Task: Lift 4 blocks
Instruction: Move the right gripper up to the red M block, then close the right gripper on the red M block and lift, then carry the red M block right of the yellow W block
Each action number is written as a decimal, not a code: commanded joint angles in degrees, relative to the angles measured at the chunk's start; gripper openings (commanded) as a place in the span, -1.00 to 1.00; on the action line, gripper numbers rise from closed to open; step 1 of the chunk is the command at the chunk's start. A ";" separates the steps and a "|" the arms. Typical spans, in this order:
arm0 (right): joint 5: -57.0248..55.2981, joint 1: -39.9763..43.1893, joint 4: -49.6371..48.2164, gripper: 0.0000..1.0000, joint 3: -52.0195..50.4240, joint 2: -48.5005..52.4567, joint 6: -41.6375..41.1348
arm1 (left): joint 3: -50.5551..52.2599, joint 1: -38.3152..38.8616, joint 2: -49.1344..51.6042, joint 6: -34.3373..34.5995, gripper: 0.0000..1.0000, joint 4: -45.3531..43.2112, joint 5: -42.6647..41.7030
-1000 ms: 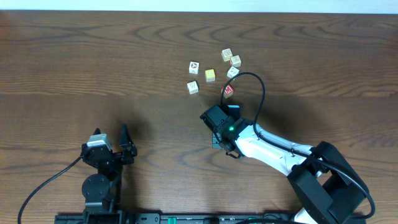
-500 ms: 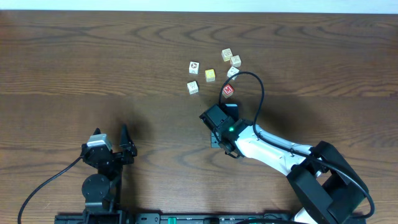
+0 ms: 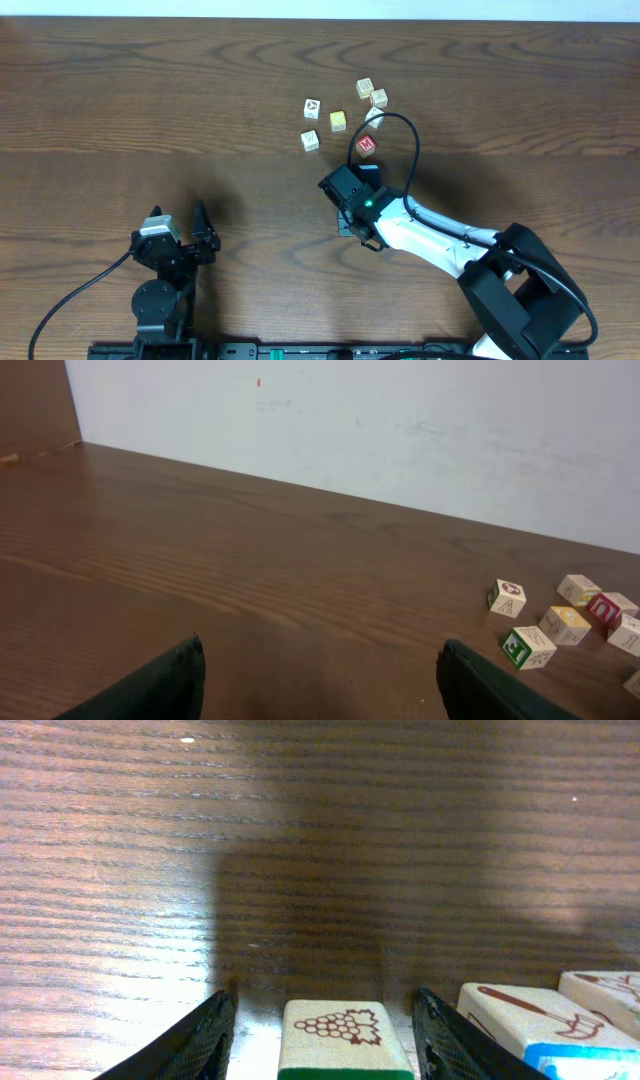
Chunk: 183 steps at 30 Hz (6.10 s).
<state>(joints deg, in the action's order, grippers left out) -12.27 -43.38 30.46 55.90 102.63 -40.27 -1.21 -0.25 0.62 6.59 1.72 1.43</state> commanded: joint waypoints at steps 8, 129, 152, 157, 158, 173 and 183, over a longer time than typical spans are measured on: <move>-1.27 -0.11 9.62 0.07 11.26 0.98 4.61 | 0.94 0.17 -0.33 0.09 0.49 2.51 0.55; 7.74 17.73 4.22 -0.52 29.14 16.96 34.86 | 0.94 0.17 -0.33 0.09 0.50 2.51 0.55; -4.28 17.86 36.37 -0.65 36.15 -11.74 24.35 | 0.94 0.17 -0.33 0.09 0.49 2.51 0.55; -5.40 17.86 40.54 -0.77 32.79 -12.02 20.37 | 0.94 0.17 -0.33 0.09 0.50 2.51 0.55; -5.70 17.86 40.26 -0.77 31.12 -12.02 19.50 | 0.94 0.17 -0.33 0.09 0.50 2.51 0.55; 1.42 17.79 21.20 -0.81 1.90 -12.04 8.96 | 0.94 0.17 -0.33 0.09 0.50 2.51 0.55; 1.81 17.79 14.01 -0.74 -4.90 -12.02 8.59 | 0.94 0.17 -0.33 0.09 0.50 2.51 0.55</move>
<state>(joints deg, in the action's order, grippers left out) -10.39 -25.56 45.60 52.34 90.59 -30.41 -1.21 -0.25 0.62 6.59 1.69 1.43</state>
